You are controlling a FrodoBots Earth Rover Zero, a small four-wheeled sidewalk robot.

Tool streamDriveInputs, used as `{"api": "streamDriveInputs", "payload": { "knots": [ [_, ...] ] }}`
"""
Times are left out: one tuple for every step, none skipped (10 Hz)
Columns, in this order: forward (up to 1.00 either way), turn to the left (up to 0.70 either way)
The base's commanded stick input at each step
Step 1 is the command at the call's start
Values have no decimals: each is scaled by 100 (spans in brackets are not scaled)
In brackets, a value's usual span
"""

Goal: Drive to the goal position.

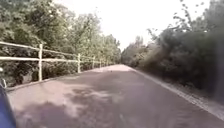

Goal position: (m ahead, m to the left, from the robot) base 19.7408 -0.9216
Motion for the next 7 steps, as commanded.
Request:
{"api": "streamDriveInputs", "payload": {
  "knots": [
    [70,0],
    [70,0],
    [70,0],
    [70,0],
    [70,0],
    [70,0],
    [70,0]
  ]
}}
